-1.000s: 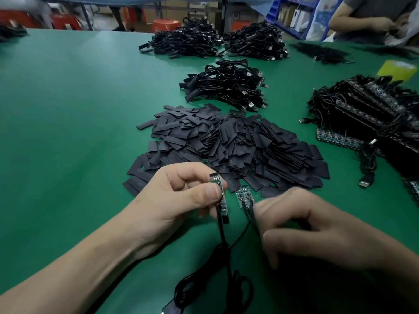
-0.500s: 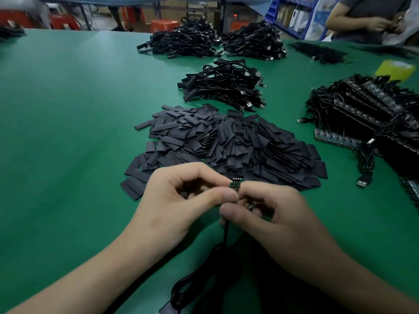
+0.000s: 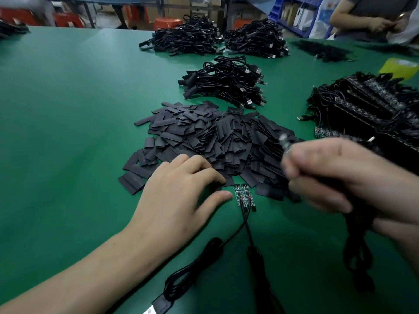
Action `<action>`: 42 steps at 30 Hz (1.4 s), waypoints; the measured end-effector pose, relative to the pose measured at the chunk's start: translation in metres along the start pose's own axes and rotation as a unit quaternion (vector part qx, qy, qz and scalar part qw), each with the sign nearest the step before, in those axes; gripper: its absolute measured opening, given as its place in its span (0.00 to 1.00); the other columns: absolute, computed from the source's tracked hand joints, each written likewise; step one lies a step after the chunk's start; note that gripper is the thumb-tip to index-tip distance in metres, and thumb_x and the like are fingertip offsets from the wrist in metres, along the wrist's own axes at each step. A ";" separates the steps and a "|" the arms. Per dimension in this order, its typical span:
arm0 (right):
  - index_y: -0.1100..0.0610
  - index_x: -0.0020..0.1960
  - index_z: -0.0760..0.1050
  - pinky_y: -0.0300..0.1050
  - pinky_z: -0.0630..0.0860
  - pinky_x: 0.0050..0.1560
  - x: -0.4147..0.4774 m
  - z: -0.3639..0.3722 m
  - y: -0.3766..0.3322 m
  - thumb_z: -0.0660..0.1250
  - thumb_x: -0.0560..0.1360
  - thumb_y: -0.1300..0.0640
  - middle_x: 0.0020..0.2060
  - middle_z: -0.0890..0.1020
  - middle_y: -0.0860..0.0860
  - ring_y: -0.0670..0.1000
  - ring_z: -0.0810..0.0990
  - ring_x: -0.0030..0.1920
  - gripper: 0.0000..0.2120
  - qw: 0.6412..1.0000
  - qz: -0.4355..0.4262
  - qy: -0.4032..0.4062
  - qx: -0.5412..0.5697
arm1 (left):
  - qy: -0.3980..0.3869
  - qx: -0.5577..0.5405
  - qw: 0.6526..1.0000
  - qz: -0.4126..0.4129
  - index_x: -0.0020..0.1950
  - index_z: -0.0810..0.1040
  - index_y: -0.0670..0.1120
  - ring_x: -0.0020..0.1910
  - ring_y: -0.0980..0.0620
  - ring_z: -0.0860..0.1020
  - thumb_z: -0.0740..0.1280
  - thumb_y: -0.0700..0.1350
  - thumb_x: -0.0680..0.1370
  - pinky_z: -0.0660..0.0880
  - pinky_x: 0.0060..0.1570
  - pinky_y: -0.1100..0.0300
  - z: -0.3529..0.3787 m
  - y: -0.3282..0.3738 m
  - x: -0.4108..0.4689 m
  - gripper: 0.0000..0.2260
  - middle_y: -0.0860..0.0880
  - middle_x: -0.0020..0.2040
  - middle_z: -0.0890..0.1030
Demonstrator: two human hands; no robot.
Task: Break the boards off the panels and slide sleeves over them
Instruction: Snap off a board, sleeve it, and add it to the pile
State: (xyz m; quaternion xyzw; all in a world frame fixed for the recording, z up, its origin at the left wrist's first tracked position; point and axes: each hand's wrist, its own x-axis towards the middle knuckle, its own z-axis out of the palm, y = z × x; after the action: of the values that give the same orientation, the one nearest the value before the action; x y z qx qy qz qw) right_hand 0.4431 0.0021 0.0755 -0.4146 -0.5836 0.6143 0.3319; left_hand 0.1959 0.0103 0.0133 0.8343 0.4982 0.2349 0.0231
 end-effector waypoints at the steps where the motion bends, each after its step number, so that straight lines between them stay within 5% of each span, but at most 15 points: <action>1: 0.53 0.38 0.81 0.35 0.61 0.23 0.001 0.003 0.002 0.68 0.76 0.43 0.19 0.70 0.47 0.46 0.61 0.20 0.15 0.992 0.030 0.016 -0.120 | 0.002 0.005 1.000 0.000 0.53 0.81 0.58 0.51 0.53 0.75 0.63 0.64 0.78 0.73 0.50 0.53 0.000 0.001 0.001 0.14 0.60 0.49 0.77; 4: 0.49 0.42 0.82 0.39 0.61 0.28 0.011 0.018 0.015 0.65 0.78 0.39 0.23 0.71 0.45 0.44 0.65 0.24 0.16 0.918 0.027 0.075 -0.389 | 0.005 -0.016 1.000 -0.019 0.49 0.80 0.58 0.49 0.56 0.75 0.67 0.62 0.76 0.74 0.49 0.54 0.000 0.003 0.003 0.09 0.60 0.47 0.78; 8: 0.51 0.41 0.78 0.45 0.68 0.34 0.024 0.033 0.033 0.63 0.79 0.42 0.31 0.78 0.49 0.47 0.73 0.32 0.15 0.880 -0.056 0.184 -0.434 | -0.018 -0.082 0.996 -0.043 0.47 0.81 0.58 0.44 0.60 0.78 0.73 0.54 0.74 0.78 0.48 0.55 -0.006 -0.002 0.015 0.04 0.60 0.44 0.80; 12: 0.52 0.42 0.78 0.45 0.67 0.35 0.036 0.032 0.047 0.63 0.82 0.46 0.31 0.76 0.54 0.51 0.72 0.33 0.14 0.897 -0.103 0.233 -0.362 | 0.011 -0.151 0.988 -0.016 0.49 0.85 0.56 0.45 0.61 0.80 0.75 0.48 0.74 0.80 0.48 0.59 -0.006 -0.006 0.020 0.05 0.58 0.46 0.82; 18: 0.50 0.44 0.80 0.38 0.60 0.30 0.042 0.026 0.058 0.63 0.82 0.45 0.25 0.65 0.47 0.43 0.63 0.27 0.13 0.921 -0.108 0.229 -0.296 | 0.097 -0.156 0.982 0.045 0.58 0.86 0.49 0.46 0.60 0.80 0.77 0.44 0.74 0.75 0.51 0.69 -0.001 -0.015 0.016 0.13 0.54 0.49 0.83; 21: 0.53 0.46 0.81 0.46 0.62 0.34 0.043 0.025 0.059 0.65 0.78 0.40 0.30 0.71 0.61 0.47 0.64 0.30 0.17 0.941 -0.113 0.184 -0.261 | 0.105 -0.167 0.977 0.086 0.58 0.86 0.47 0.47 0.59 0.80 0.76 0.44 0.75 0.75 0.52 0.68 0.002 -0.015 0.016 0.12 0.52 0.49 0.83; 25: 0.51 0.47 0.83 0.48 0.65 0.36 0.042 0.023 0.060 0.67 0.76 0.40 0.28 0.78 0.54 0.47 0.69 0.31 0.15 0.961 -0.119 0.143 -0.204 | 0.110 -0.157 0.974 0.120 0.57 0.86 0.46 0.47 0.58 0.80 0.76 0.45 0.75 0.75 0.51 0.66 0.005 -0.014 0.015 0.11 0.52 0.49 0.82; 30: 0.51 0.49 0.83 0.60 0.71 0.36 0.042 0.026 0.061 0.67 0.74 0.39 0.36 0.81 0.63 0.51 0.72 0.33 0.17 0.964 -0.112 0.126 -0.206 | 0.112 -0.139 0.977 0.119 0.54 0.87 0.49 0.43 0.57 0.80 0.77 0.51 0.74 0.76 0.46 0.65 0.005 -0.016 0.014 0.12 0.53 0.46 0.82; 35: 0.53 0.45 0.79 0.43 0.64 0.32 0.040 0.024 0.062 0.61 0.77 0.38 0.26 0.69 0.46 0.44 0.66 0.30 0.20 0.951 -0.151 0.151 -0.225 | 0.111 -0.195 0.973 0.061 0.50 0.88 0.50 0.42 0.60 0.80 0.77 0.51 0.71 0.75 0.46 0.68 0.002 -0.019 0.018 0.10 0.56 0.44 0.82; 42: 0.56 0.45 0.78 0.54 0.60 0.37 0.040 0.020 0.061 0.52 0.77 0.41 0.30 0.64 0.48 0.52 0.62 0.32 0.22 0.963 -0.117 0.143 -0.197 | 0.129 -0.237 0.963 0.013 0.47 0.88 0.51 0.43 0.56 0.82 0.77 0.51 0.69 0.75 0.45 0.68 0.002 -0.022 0.020 0.09 0.56 0.42 0.83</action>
State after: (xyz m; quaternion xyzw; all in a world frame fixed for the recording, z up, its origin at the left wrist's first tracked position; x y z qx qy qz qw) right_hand 0.4125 0.0229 0.0097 -0.4844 -0.6839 0.3783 0.3931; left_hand 0.1862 0.0389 0.0132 0.7741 0.4161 0.4520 0.1525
